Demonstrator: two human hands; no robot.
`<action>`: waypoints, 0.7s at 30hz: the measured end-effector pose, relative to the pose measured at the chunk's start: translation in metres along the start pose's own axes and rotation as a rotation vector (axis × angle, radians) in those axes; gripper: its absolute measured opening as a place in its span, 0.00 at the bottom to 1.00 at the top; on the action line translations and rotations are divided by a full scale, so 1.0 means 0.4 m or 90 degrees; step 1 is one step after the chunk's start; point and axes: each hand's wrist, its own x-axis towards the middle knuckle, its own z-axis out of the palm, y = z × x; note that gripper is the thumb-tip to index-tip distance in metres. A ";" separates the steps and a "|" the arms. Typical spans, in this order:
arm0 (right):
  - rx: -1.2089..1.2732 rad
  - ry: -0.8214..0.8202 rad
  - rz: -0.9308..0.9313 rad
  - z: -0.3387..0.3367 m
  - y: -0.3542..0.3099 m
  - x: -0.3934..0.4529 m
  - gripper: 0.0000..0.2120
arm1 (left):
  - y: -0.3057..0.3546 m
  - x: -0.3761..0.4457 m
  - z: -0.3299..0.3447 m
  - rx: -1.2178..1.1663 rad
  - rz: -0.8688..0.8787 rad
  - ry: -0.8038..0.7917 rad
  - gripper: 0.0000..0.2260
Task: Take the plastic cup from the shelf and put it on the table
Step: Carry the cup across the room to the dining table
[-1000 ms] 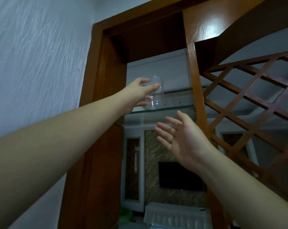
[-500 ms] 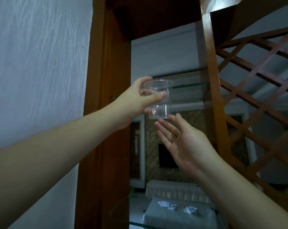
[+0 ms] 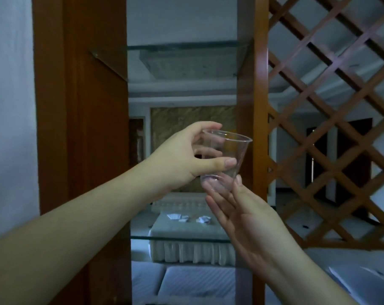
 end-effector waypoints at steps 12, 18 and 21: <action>0.024 0.080 0.076 -0.171 0.119 -0.205 0.19 | -0.158 -0.186 0.199 -0.173 -0.036 -0.042 0.34; 0.019 0.167 0.077 -0.261 0.139 -0.325 0.20 | -0.203 -0.235 0.335 -0.248 -0.074 -0.118 0.35; 0.051 0.219 0.052 -0.302 0.123 -0.384 0.18 | -0.198 -0.249 0.403 -0.269 -0.082 -0.167 0.37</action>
